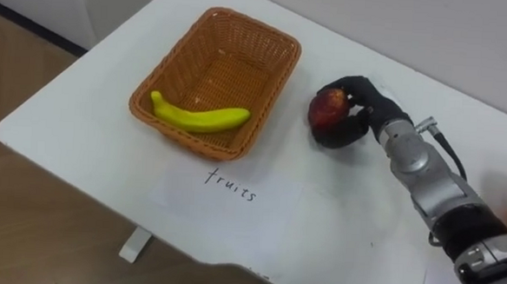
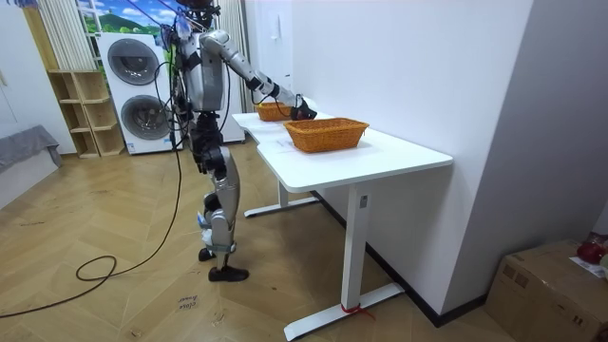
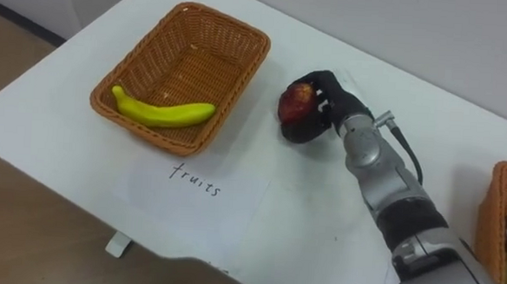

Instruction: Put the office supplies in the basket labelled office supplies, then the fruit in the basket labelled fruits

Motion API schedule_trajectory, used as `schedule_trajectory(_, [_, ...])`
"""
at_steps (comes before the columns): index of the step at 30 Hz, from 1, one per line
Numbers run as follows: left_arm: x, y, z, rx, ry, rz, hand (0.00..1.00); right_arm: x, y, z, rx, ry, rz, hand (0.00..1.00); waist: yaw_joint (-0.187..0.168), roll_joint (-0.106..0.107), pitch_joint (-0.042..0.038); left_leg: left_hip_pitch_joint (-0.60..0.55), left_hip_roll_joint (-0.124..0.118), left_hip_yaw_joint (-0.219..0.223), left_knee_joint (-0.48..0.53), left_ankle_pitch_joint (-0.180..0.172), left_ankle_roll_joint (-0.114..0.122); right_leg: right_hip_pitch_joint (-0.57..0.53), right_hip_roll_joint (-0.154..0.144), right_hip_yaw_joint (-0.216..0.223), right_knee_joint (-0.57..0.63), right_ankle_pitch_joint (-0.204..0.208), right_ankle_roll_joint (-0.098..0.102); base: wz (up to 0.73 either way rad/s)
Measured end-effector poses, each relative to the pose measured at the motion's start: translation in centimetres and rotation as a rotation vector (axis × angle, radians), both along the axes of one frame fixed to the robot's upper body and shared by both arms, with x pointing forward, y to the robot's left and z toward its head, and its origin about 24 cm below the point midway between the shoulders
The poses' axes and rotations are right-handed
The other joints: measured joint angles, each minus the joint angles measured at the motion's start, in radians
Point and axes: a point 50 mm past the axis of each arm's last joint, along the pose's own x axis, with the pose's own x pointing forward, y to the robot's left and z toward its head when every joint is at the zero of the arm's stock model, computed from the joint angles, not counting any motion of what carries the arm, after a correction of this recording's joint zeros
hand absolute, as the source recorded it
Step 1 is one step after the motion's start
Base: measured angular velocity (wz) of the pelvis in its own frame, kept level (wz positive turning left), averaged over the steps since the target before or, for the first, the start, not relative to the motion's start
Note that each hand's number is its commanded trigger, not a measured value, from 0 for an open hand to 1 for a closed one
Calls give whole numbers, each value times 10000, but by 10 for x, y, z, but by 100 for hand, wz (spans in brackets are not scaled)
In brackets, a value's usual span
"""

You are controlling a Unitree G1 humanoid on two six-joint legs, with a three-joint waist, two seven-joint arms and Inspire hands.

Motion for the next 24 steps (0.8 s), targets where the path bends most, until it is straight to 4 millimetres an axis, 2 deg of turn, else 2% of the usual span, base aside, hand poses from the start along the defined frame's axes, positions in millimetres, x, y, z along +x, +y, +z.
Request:
schedule_trajectory(3, [-8,1,-1,5,105,287,0,-3,7,3,292,-208,266,100,-92,11,-9,233,1,4,-56,-1,1,218,-6,4,4,-6,10,0])
schedule_trajectory(8, [-21,4,-1,25,234,887,0,0,14,23,672,-977,579,100,-276,19,-63,356,0,2,-92,-3,4,364,-7,27,38,-4,7,0])
schedule_trajectory(9, [-23,4,-1,19,282,942,0,1,14,25,724,-1033,590,100,-277,42,-103,392,-1,1,-98,-4,5,401,-7,30,44,-4,7,0])
schedule_trajectory(10, [-25,3,-2,5,352,979,0,1,13,27,800,-1130,543,100,-296,84,-189,493,-3,0,-109,-4,5,504,-7,30,40,-4,7,0])
schedule_trajectory(11, [-26,3,-2,-6,371,988,0,2,12,28,849,-1176,502,100,-294,114,-202,574,-3,-6,-131,-4,5,576,-6,29,42,-4,7,0])
schedule_trajectory(12, [-29,3,-2,-7,439,1003,0,2,12,31,911,-1251,512,100,-281,150,-262,644,-4,-22,-204,-3,5,631,-6,29,47,-6,8,0])
schedule_trajectory(18, [-33,1,-2,-48,462,1032,0,3,15,37,1055,-1400,706,100,-346,108,-307,772,-9,-42,-169,-1,7,799,-15,31,59,-7,7,0])
schedule_trajectory(23, [-28,2,-1,-29,268,1034,0,3,16,39,1060,-1417,829,100,-356,135,-284,925,-8,-45,-190,-2,9,931,-13,41,59,-9,9,0])
schedule_trajectory(24, [-27,2,-1,-24,242,1055,0,3,17,40,1073,-1444,923,100,-362,170,-250,981,-8,-45,-191,-2,10,984,-12,40,54,-9,10,0])
